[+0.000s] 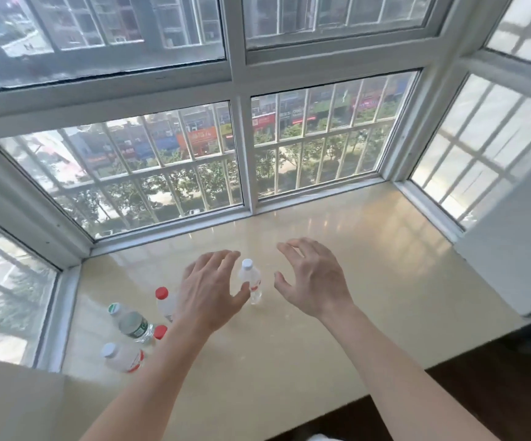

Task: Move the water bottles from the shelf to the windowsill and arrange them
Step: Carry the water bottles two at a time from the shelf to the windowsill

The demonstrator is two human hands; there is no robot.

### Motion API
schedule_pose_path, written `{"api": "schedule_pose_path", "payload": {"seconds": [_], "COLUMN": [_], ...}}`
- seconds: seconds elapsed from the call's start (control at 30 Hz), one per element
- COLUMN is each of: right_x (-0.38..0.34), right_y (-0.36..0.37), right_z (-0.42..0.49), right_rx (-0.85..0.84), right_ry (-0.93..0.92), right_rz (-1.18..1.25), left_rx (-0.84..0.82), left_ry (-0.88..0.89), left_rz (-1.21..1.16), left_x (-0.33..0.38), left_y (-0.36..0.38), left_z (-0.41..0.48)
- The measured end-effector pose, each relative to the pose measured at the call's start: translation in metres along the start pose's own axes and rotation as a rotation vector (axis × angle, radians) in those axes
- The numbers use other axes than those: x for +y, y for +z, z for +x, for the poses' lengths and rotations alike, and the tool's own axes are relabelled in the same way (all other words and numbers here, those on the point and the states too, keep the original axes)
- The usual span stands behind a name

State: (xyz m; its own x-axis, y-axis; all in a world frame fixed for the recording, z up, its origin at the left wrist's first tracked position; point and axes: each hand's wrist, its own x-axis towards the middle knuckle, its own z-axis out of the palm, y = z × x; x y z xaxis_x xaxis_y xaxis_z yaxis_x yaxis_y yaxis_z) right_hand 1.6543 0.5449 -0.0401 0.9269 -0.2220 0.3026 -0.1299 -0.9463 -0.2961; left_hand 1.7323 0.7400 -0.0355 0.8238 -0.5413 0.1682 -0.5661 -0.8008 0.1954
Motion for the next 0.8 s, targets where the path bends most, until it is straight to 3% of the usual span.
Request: {"api": "schedule_pose_path", "payload": {"seconds": [0.5,0.8], "right_x": [0.044,0.061], "right_y": [-0.098,-0.139], "right_z": [-0.165,-0.27], "right_rx": [0.133,0.341], "right_ry": [0.603,0.879], "right_rz": [-0.287,-0.383], "left_rx": [-0.104,-0.156], "left_ry": [0.599,0.938], "left_rz": [-0.212,-0.272], "left_x": [0.138,0.244], "left_y": [0.021,0.025], "left_z": [-0.007,-0.043]}}
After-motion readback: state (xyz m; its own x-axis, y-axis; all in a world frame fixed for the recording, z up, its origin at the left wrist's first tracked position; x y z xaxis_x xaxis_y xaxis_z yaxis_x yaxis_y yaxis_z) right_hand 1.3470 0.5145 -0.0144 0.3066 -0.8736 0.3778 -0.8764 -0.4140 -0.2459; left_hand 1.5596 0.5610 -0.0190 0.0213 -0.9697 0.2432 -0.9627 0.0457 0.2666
